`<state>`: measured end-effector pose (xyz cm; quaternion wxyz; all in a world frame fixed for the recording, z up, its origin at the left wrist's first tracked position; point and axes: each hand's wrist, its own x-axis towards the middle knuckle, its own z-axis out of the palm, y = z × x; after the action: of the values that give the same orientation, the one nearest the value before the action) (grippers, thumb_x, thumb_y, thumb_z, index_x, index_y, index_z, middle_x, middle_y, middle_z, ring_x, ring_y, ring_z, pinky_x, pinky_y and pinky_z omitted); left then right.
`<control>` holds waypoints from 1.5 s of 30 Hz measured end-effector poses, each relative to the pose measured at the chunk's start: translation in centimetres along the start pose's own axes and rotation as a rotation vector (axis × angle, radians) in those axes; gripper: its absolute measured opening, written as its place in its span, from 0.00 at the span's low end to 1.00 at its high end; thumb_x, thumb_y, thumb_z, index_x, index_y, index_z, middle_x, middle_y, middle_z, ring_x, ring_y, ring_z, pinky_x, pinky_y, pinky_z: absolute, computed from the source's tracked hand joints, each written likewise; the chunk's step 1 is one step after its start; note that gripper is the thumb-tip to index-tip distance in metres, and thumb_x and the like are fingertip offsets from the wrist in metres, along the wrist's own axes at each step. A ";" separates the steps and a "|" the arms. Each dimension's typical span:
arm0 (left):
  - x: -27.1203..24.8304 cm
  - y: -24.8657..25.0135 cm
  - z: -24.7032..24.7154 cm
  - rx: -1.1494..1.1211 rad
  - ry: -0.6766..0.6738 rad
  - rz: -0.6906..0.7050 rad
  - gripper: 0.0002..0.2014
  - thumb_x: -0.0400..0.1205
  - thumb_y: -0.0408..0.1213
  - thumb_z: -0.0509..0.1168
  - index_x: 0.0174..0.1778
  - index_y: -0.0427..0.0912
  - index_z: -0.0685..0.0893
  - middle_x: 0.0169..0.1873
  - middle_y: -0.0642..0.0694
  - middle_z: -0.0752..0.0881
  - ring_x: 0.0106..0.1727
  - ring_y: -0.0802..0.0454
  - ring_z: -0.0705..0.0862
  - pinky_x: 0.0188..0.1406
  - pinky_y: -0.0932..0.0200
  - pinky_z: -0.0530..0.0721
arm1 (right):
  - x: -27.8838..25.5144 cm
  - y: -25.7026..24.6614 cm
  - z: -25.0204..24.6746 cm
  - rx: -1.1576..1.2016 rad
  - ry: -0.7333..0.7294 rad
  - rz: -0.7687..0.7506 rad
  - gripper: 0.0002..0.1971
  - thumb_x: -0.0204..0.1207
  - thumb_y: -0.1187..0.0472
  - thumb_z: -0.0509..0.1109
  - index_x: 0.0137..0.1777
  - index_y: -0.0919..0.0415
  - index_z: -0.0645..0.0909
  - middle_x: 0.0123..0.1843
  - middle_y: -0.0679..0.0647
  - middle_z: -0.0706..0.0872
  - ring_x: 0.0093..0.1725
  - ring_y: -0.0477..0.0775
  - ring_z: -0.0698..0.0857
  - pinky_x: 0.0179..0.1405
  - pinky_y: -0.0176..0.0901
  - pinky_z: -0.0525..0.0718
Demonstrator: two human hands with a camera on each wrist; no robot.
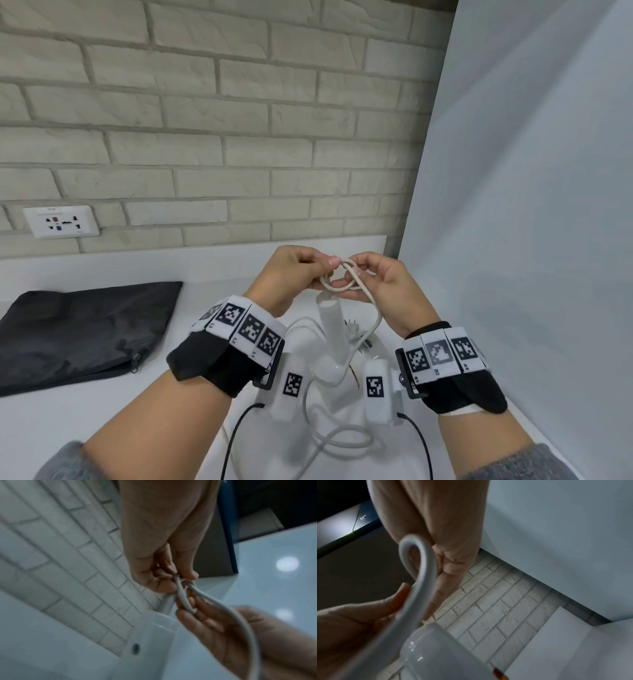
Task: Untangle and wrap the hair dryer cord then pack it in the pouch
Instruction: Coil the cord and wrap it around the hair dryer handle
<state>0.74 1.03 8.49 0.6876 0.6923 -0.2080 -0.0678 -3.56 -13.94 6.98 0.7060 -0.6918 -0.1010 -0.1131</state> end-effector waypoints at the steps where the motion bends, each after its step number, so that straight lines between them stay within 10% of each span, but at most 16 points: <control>1: 0.1 -0.1 0.0 -0.064 0.027 -0.053 0.09 0.78 0.30 0.66 0.31 0.34 0.83 0.21 0.51 0.84 0.26 0.57 0.82 0.26 0.70 0.83 | 0.0 0.2 0.0 0.023 0.001 0.012 0.08 0.79 0.72 0.59 0.44 0.66 0.78 0.39 0.60 0.86 0.38 0.50 0.90 0.37 0.37 0.88; 8: 0.0 -0.7 -1.5 -0.871 0.105 -0.501 0.18 0.83 0.37 0.55 0.25 0.40 0.71 0.22 0.43 0.83 0.28 0.47 0.86 0.41 0.50 0.81 | -0.4 2.7 -0.7 0.414 -0.013 0.187 0.07 0.76 0.68 0.60 0.38 0.64 0.77 0.37 0.53 0.88 0.41 0.49 0.86 0.40 0.42 0.88; 13: 0.1 -0.9 -2.0 -0.986 0.091 -0.207 0.29 0.83 0.36 0.57 0.12 0.39 0.75 0.47 0.39 0.83 0.39 0.46 0.92 0.48 0.50 0.87 | -0.8 3.6 -0.7 0.438 -0.008 0.216 0.08 0.68 0.58 0.63 0.39 0.63 0.79 0.32 0.51 0.88 0.37 0.47 0.87 0.31 0.41 0.87; 16: -0.1 -1.1 -2.1 -1.052 0.161 -0.167 0.22 0.82 0.33 0.59 0.22 0.31 0.81 0.39 0.38 0.80 0.45 0.41 0.90 0.44 0.50 0.88 | -0.8 3.6 -0.4 0.411 -0.015 0.180 0.04 0.67 0.60 0.66 0.38 0.61 0.77 0.33 0.50 0.88 0.35 0.46 0.87 0.29 0.39 0.86; 21: -1.0 -1.5 -4.0 -0.442 0.156 -0.339 0.18 0.84 0.42 0.57 0.30 0.36 0.76 0.25 0.43 0.85 0.16 0.56 0.80 0.21 0.65 0.84 | -0.7 3.0 -0.1 0.182 -0.054 0.075 0.11 0.75 0.73 0.64 0.34 0.59 0.72 0.32 0.51 0.86 0.27 0.46 0.82 0.22 0.34 0.78; 28: -1.3 1.7 -4.5 0.573 0.028 -0.044 0.19 0.82 0.52 0.56 0.52 0.42 0.84 0.50 0.47 0.87 0.46 0.49 0.86 0.44 0.59 0.80 | -0.3 1.6 1.5 -0.093 -0.307 0.026 0.09 0.78 0.71 0.63 0.38 0.61 0.70 0.33 0.56 0.82 0.23 0.46 0.76 0.18 0.32 0.72; 33: -0.7 2.2 -3.8 0.876 -0.301 -0.100 0.15 0.83 0.47 0.58 0.35 0.47 0.82 0.27 0.52 0.75 0.30 0.56 0.72 0.30 0.65 0.72 | -0.1 0.9 1.8 -0.164 -0.303 0.003 0.07 0.78 0.69 0.63 0.39 0.61 0.72 0.31 0.55 0.84 0.24 0.47 0.76 0.24 0.34 0.77; 40: 0.8 1.3 -7.3 -0.511 0.218 -0.248 0.17 0.86 0.37 0.49 0.31 0.43 0.71 0.15 0.53 0.78 0.13 0.60 0.73 0.14 0.73 0.69 | -0.6 3.6 -0.5 0.059 -0.219 0.099 0.11 0.72 0.66 0.67 0.34 0.57 0.67 0.26 0.48 0.77 0.28 0.45 0.78 0.41 0.39 0.81; 45: -0.4 -0.1 -11.6 -1.136 0.496 -0.115 0.16 0.87 0.33 0.44 0.33 0.40 0.67 0.20 0.40 0.87 0.31 0.54 0.86 0.27 0.65 0.78 | -0.8 3.9 -1.6 0.119 -0.213 0.114 0.06 0.71 0.64 0.65 0.36 0.58 0.70 0.28 0.48 0.81 0.28 0.49 0.80 0.41 0.44 0.83</control>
<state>4.83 11.86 8.88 0.9717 0.2236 0.0641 -0.0421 -3.15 -15.46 3.01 0.7363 -0.6614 -0.1424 0.0077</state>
